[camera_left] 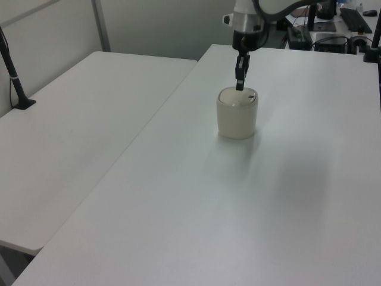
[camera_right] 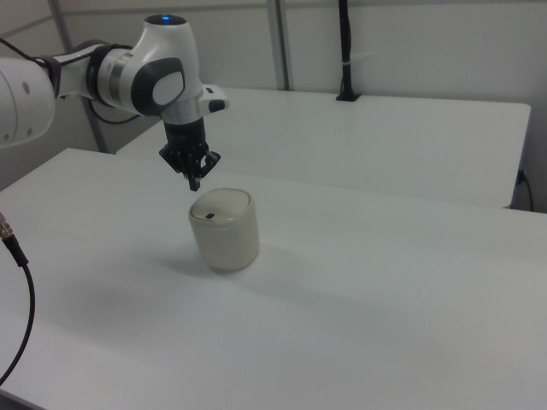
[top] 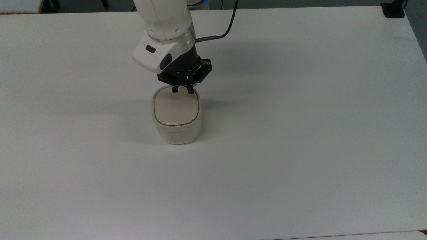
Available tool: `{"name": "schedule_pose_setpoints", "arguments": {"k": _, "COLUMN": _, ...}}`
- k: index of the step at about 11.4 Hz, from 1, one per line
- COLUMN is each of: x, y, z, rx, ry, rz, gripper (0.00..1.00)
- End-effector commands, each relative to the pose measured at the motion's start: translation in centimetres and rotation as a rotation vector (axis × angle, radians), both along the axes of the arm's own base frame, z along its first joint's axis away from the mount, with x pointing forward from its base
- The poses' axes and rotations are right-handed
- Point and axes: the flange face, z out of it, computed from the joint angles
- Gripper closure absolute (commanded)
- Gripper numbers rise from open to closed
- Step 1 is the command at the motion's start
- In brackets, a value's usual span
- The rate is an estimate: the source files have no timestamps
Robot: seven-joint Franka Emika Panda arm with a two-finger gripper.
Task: Open the trash bin
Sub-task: 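Press down on the lid button with the gripper fingertips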
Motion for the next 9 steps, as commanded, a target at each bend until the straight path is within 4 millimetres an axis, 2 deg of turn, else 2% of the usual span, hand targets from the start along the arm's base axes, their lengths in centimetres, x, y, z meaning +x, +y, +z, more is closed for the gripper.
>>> {"name": "schedule_pose_setpoints", "arguments": {"k": 1, "x": 0.6, "y": 0.5, "z": -1.6, "rx": -0.014, "ry": 0.0, "rz": 0.01, "gripper": 1.0}}
{"name": "schedule_pose_setpoints", "arguments": {"k": 3, "x": 0.9, "y": -0.1, "z": -3.2, "rx": -0.019, "ry": 0.024, "rz": 0.002, "gripper": 1.0}}
{"name": "schedule_pose_setpoints", "arguments": {"k": 5, "x": 1.0, "y": -1.3, "z": -3.2, "rx": -0.02, "ry": 0.024, "rz": -0.018, "gripper": 1.0}}
{"name": "schedule_pose_setpoints", "arguments": {"k": 9, "x": 1.0, "y": -2.1, "z": -3.6, "rx": -0.021, "ry": 0.031, "rz": -0.029, "gripper": 1.0}}
